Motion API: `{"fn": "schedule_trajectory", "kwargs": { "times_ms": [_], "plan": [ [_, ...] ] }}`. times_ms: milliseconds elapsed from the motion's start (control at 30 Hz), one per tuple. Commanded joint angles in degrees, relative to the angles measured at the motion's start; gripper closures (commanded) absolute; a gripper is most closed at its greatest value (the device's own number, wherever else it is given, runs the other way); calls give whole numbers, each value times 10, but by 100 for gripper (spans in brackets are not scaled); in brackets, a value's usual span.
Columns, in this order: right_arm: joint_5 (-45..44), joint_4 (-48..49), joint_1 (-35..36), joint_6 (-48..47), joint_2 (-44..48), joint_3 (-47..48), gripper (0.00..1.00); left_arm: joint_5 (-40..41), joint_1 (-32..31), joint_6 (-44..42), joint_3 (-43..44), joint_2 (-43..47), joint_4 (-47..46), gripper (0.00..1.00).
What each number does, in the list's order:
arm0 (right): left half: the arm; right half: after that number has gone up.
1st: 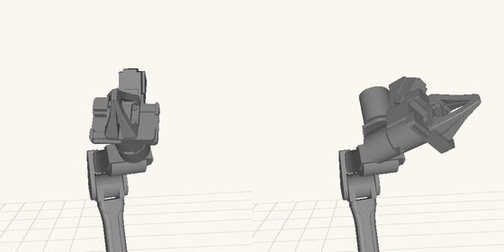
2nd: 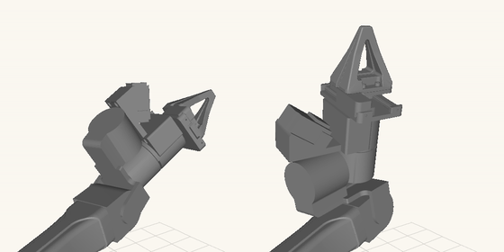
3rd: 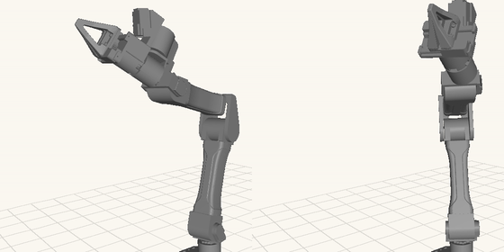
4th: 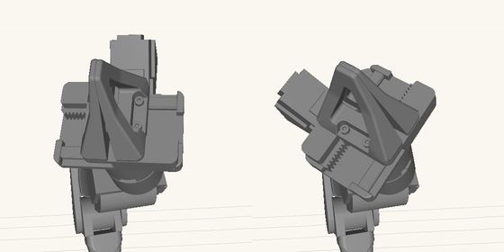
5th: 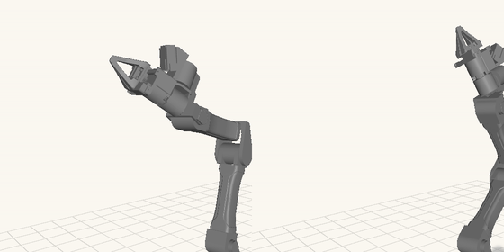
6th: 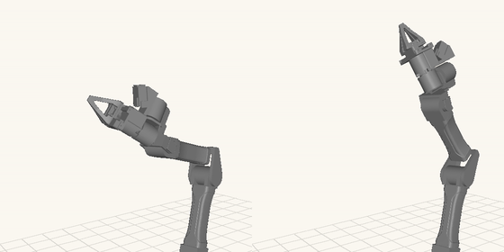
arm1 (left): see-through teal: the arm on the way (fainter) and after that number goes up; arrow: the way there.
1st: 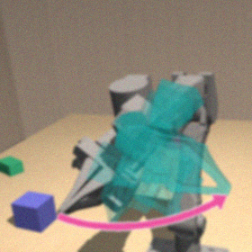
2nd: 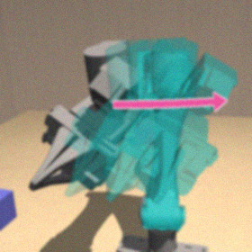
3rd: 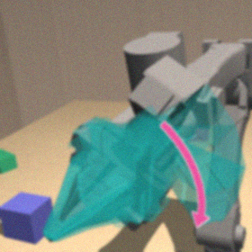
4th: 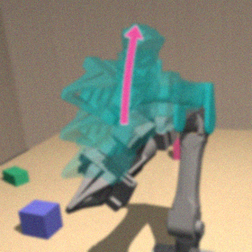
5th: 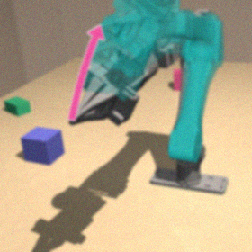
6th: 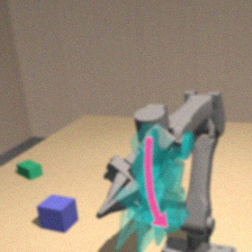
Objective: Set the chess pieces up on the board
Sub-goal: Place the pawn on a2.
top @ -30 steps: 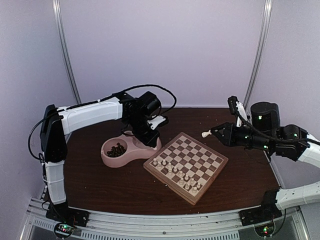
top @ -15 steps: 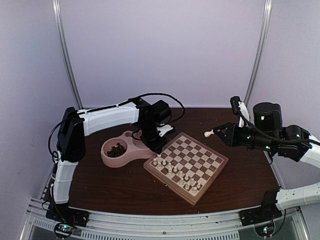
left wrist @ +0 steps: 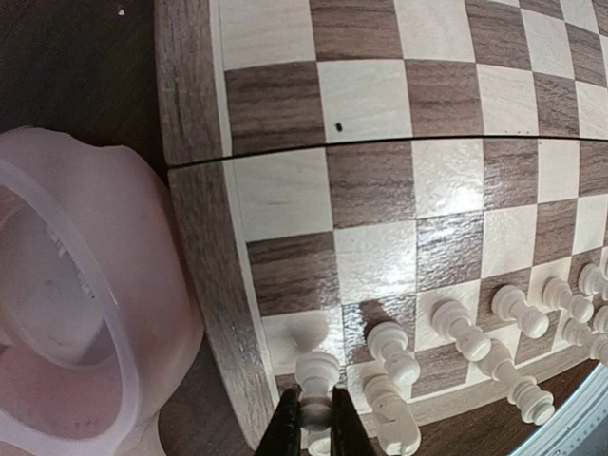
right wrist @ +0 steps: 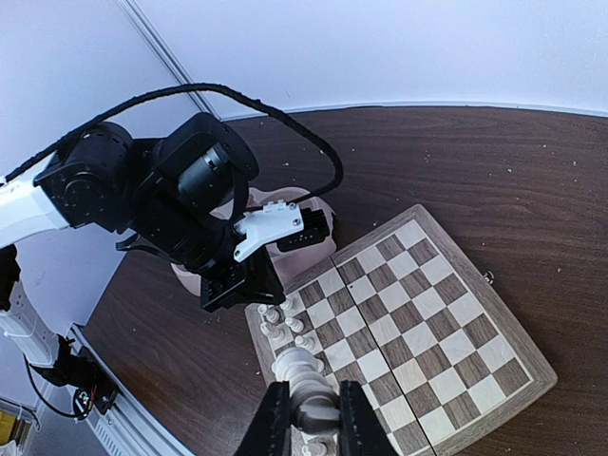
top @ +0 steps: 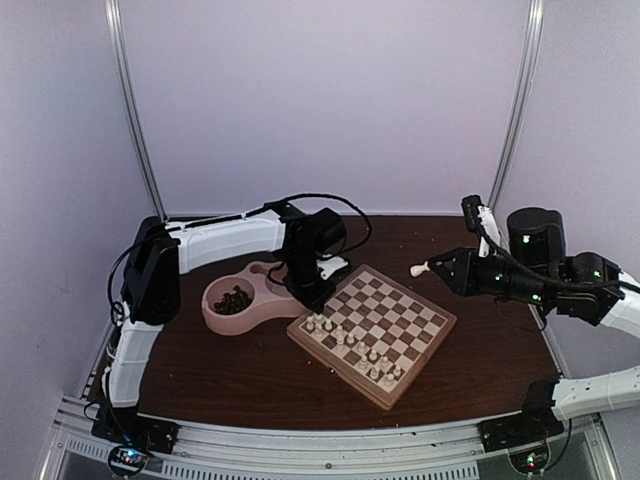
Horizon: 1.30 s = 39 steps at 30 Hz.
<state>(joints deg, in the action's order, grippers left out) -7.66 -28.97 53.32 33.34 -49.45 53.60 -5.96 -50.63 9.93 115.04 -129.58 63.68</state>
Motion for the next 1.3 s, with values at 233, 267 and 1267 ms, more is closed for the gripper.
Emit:
{"fn": "schedule_trajectory", "kwargs": {
  "times_ms": [233,267,1267],
  "plan": [
    [-17,-5,-2,-2,13,-7,97,-4,-3,-6,25,-27,9,97],
    [-16,-5,-2,-1,14,-8,97,-3,-3,-6,25,-28,8,95],
    [-100,-75,13,-84,-190,8,96,135,-7,22,-215,318,-207,45]
  ]
}}
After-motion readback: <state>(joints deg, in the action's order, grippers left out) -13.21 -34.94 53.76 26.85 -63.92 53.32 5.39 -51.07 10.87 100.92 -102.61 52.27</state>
